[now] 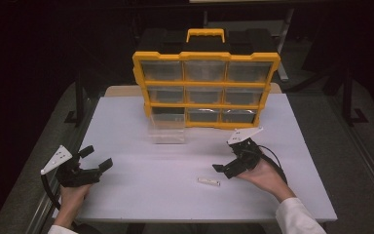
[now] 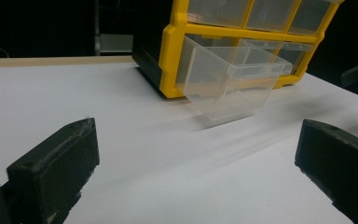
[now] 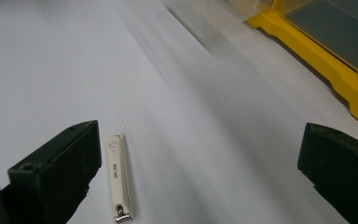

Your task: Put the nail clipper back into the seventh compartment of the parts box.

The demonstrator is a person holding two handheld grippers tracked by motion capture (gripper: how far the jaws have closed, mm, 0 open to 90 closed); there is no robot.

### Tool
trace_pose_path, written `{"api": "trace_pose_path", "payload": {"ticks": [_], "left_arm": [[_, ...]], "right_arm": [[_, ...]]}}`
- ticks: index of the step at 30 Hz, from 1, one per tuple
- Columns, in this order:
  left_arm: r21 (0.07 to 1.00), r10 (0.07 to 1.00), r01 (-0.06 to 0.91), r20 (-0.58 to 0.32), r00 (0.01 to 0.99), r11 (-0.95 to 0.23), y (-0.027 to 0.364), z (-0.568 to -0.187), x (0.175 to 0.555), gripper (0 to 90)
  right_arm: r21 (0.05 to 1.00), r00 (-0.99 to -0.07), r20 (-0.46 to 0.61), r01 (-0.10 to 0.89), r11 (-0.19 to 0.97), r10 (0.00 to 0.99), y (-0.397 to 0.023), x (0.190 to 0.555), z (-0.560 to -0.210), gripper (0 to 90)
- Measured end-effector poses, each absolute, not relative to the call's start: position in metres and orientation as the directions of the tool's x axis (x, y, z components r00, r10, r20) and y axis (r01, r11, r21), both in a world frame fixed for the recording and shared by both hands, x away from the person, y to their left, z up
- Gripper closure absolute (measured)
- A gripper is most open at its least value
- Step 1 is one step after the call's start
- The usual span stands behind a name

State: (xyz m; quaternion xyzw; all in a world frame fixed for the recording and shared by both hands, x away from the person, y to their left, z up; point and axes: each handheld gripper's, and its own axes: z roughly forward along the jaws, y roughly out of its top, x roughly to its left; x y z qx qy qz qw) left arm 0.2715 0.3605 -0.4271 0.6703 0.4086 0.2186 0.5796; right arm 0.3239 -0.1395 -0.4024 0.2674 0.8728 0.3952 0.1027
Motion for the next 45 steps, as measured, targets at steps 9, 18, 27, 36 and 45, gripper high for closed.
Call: {"api": "trace_pose_path", "payload": {"ticks": [9,18,27,36,45], "left_arm": [[0.954,0.8,0.301,-0.185,0.57,0.006,0.361,-0.428,0.272,0.0],[0.954,0.8,0.299,-0.187,0.571,0.01,0.361,-0.427,0.272,0.0],[0.954,0.8,0.301,-0.186,0.57,0.007,0.361,-0.428,0.272,0.0],[0.952,0.802,0.308,-0.185,0.568,0.002,0.36,-0.428,0.272,0.0],[0.951,0.803,0.308,-0.181,0.568,-0.004,0.36,-0.428,0.272,0.0]], "right_arm": [[0.714,-0.853,0.032,0.385,0.585,0.521,-0.129,0.325,-0.408,0.0],[0.673,-0.87,0.039,0.386,0.63,0.491,-0.119,0.324,-0.414,0.0],[0.621,-0.894,0.04,0.372,0.69,0.447,-0.109,0.32,-0.422,4.1],[0.585,-0.912,0.056,0.361,0.726,0.407,-0.101,0.317,-0.427,9.5],[0.564,-0.922,0.08,0.356,0.745,0.379,-0.099,0.314,-0.429,30.6]]}}
